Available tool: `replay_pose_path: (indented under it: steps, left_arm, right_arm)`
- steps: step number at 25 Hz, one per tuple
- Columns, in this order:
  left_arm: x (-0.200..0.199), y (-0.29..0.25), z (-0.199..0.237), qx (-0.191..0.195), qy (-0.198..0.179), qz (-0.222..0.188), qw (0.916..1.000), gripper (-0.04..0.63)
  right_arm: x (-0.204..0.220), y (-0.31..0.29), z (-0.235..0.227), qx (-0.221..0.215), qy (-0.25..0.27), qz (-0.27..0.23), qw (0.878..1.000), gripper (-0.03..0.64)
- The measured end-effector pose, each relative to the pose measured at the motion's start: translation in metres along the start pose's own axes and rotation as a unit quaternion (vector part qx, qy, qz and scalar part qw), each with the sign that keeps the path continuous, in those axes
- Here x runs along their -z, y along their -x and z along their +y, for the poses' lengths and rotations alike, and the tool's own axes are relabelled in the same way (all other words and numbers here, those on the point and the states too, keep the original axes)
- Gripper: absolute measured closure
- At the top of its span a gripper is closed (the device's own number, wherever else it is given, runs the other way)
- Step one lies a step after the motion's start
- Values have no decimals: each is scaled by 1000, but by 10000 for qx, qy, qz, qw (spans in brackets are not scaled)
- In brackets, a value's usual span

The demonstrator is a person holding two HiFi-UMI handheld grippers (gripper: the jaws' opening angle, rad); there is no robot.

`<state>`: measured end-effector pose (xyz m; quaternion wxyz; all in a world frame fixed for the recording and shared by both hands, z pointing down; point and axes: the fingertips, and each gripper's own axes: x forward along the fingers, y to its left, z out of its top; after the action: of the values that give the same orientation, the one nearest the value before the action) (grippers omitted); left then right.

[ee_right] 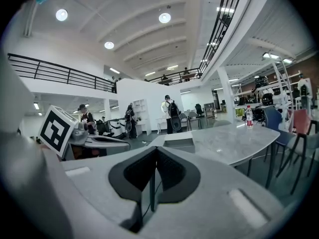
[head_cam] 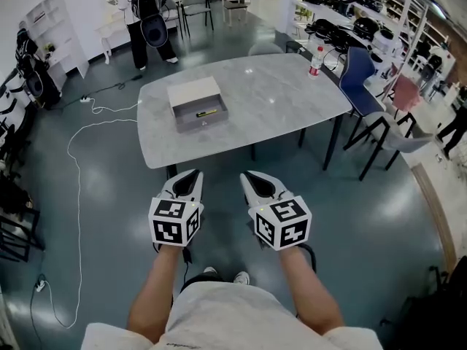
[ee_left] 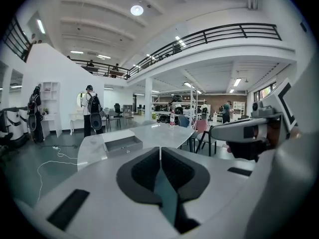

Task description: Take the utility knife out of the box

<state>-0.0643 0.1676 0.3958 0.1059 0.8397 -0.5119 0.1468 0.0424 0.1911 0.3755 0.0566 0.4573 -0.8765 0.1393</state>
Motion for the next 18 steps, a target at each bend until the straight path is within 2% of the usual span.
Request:
replay_pose_path:
  steps: [9,18]
  left_arm:
    - [-1,-26,27,-65,123,27,9999,575]
    - [-13,-86,77,7,303,81,9995,575]
  right_arm:
    - [-3,-38,-11,-82,20,104,9999,612]
    - [-14,-111,-36,-67,15,271,9996,612]
